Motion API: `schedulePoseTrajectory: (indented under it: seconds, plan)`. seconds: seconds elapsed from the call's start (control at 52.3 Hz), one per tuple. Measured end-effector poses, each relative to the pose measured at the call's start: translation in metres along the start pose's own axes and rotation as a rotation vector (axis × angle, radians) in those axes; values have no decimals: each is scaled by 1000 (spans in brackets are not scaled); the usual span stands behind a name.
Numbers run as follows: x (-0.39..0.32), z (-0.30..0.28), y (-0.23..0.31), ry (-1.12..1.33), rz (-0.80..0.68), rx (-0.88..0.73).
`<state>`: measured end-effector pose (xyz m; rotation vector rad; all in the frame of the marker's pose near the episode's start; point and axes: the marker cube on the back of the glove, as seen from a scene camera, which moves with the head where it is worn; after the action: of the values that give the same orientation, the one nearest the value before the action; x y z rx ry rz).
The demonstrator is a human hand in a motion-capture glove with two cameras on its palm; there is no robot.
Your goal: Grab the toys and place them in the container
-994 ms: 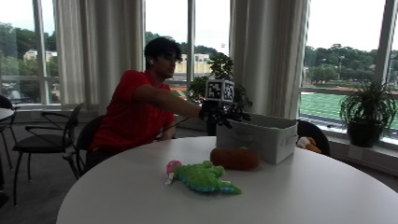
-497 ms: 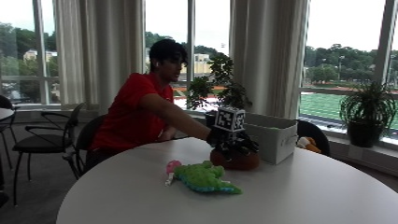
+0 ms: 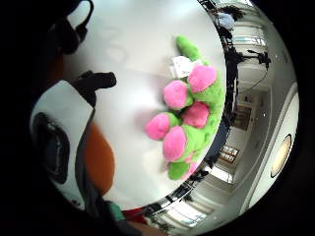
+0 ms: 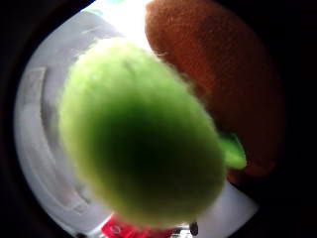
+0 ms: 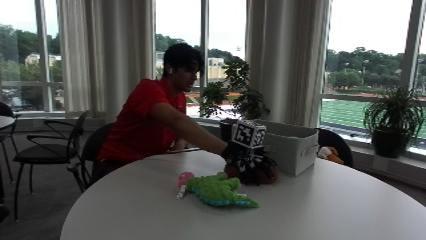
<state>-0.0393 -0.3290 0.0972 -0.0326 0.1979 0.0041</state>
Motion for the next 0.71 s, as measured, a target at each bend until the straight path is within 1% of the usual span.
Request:
schedulePoseTrajectory:
  seconds: [0.153, 0.249, 0.382, 0.44, 0.554, 0.707]
  plan:
    - [-1, -5, 7, -21, 64, 64]
    - [-4, -12, 20, -18, 52, 74]
    - [9, -47, 40, -18, 90, 68]
    - [20, -76, 48, -3, 101, 101]
    - [40, -155, 64, -20, 108, 164]
    - [-4, -251, 95, -2, 98, 241]
